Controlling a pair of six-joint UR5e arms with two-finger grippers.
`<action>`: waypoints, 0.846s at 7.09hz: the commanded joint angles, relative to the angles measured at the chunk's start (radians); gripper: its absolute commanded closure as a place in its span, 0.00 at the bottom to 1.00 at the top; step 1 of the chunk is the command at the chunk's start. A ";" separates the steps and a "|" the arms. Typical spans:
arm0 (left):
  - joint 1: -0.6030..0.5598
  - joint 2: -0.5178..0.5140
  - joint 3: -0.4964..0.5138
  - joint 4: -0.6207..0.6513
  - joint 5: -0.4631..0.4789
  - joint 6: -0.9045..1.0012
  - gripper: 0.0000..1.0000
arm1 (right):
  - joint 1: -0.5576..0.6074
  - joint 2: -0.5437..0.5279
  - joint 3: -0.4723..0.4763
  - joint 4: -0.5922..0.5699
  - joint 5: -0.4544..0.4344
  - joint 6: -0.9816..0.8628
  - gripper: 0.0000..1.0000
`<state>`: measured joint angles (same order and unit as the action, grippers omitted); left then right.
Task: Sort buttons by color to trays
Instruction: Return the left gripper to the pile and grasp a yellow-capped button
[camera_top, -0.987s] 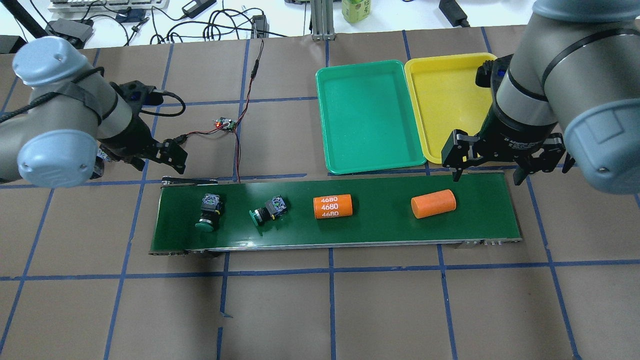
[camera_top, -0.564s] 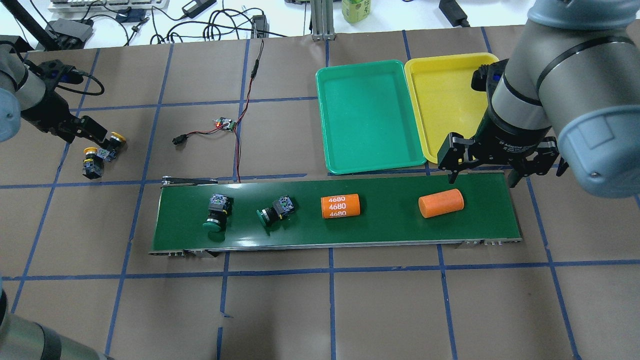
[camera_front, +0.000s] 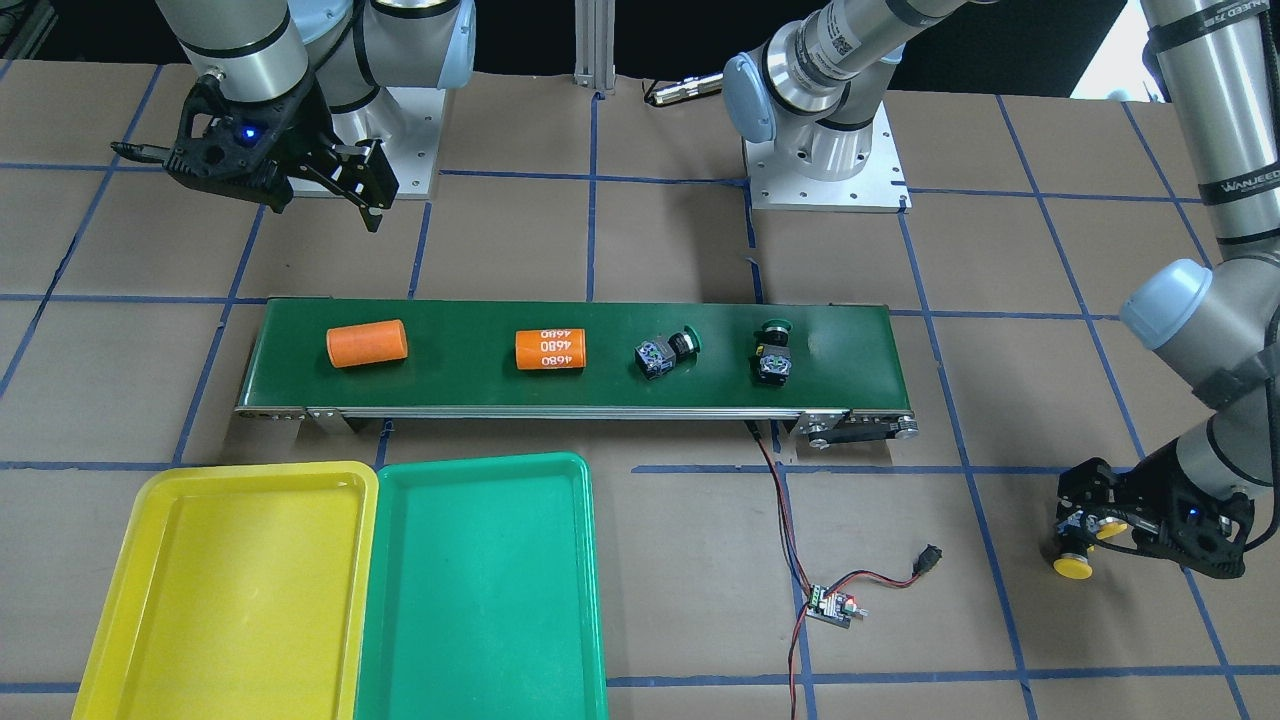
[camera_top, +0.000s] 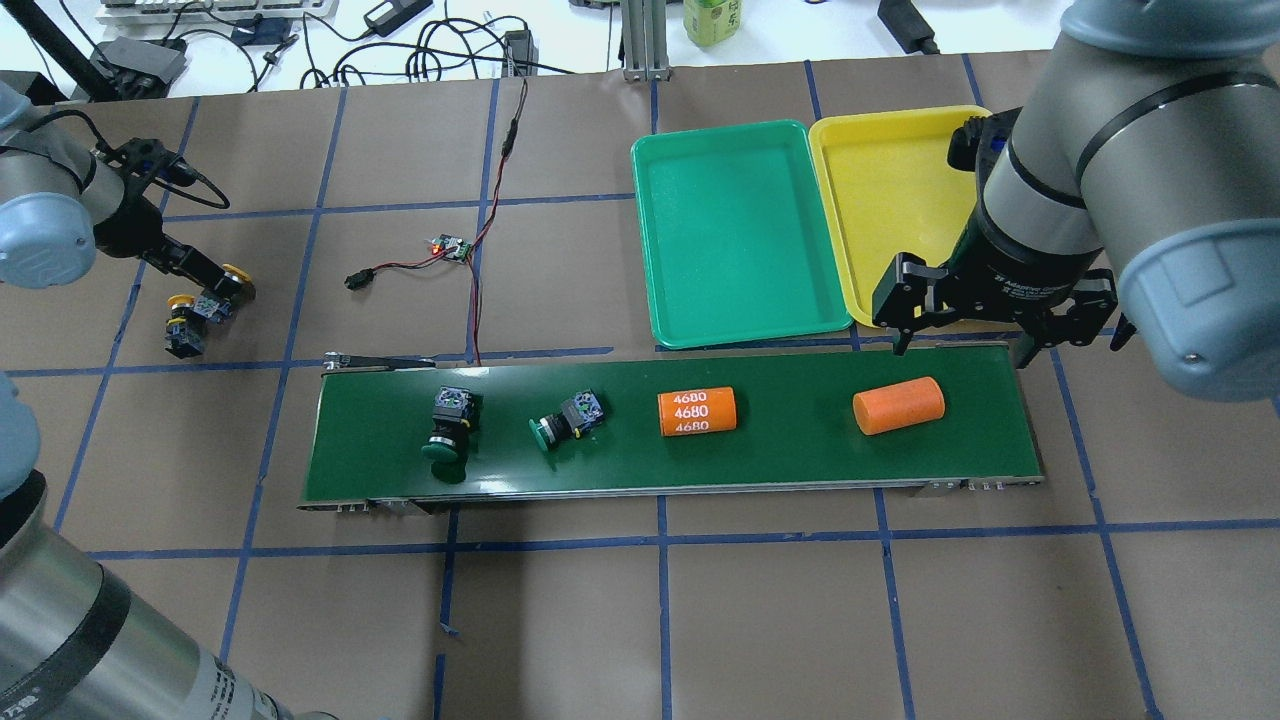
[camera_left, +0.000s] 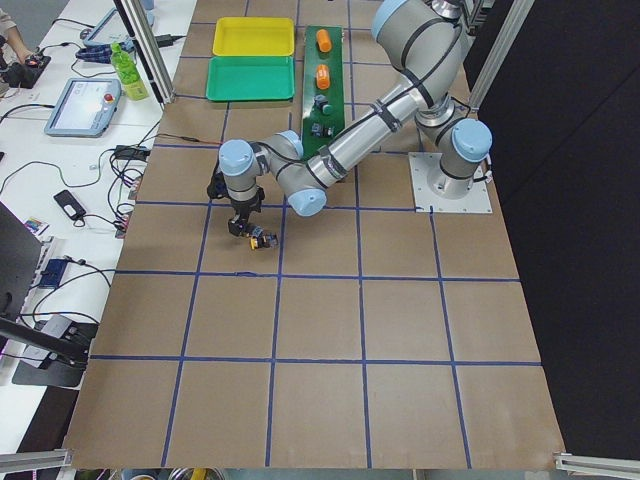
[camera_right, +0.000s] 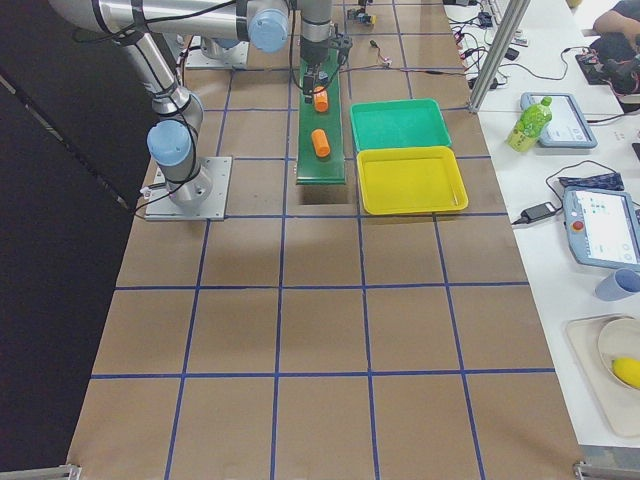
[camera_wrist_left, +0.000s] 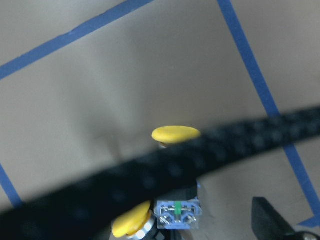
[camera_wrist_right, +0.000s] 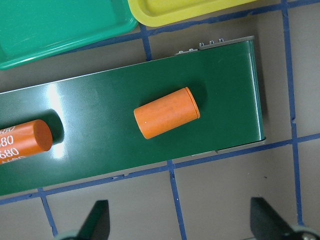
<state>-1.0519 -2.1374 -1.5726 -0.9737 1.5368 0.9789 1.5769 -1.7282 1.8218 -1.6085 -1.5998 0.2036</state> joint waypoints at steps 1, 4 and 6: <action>0.001 -0.039 -0.006 0.007 -0.015 0.014 0.03 | 0.000 0.004 -0.004 -0.013 0.000 0.010 0.00; 0.001 -0.044 -0.006 0.010 -0.011 0.036 0.96 | -0.005 0.004 -0.004 -0.044 -0.008 0.013 0.00; -0.023 0.028 -0.007 -0.066 -0.001 -0.036 1.00 | -0.003 0.012 0.008 -0.083 -0.002 0.022 0.00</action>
<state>-1.0572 -2.1552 -1.5772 -0.9845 1.5306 0.9929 1.5720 -1.7211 1.8240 -1.6676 -1.6022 0.2181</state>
